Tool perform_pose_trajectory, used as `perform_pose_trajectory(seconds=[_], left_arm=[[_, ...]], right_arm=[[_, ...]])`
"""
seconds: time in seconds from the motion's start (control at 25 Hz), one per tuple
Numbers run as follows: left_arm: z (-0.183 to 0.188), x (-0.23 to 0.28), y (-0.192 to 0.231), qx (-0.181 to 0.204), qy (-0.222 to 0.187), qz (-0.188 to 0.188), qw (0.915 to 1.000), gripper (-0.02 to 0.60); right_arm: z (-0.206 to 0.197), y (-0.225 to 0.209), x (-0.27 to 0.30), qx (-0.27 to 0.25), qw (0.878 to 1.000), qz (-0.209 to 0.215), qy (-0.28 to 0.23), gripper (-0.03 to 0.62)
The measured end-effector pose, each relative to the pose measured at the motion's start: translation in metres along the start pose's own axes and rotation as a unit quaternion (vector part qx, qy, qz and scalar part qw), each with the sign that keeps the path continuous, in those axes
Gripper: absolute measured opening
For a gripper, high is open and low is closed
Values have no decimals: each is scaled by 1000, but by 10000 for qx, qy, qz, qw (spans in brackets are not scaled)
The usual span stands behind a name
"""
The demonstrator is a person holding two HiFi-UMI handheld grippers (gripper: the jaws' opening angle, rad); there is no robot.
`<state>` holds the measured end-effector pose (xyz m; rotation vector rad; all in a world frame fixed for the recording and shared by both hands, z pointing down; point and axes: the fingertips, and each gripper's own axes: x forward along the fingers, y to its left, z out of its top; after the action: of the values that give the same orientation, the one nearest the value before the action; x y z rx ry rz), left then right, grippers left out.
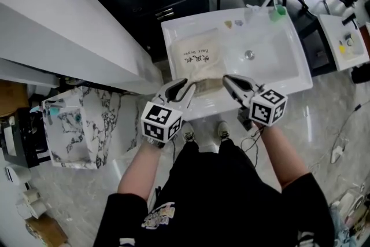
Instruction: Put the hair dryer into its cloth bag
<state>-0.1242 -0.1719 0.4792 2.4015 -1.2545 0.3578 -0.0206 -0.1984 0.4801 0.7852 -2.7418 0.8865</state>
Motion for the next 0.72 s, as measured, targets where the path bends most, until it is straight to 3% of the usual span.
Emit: perform_pose_trajectory(seconds=[0.24, 0.72], left_arm=[[27, -15, -21, -55, -395, 369, 9985, 97], [36, -45, -66, -224, -943, 1394, 9855, 97]], right_arm=[[40, 11, -30, -831, 9960, 159, -280, -3], [65, 16, -63, -1226, 9880, 894, -292, -3]])
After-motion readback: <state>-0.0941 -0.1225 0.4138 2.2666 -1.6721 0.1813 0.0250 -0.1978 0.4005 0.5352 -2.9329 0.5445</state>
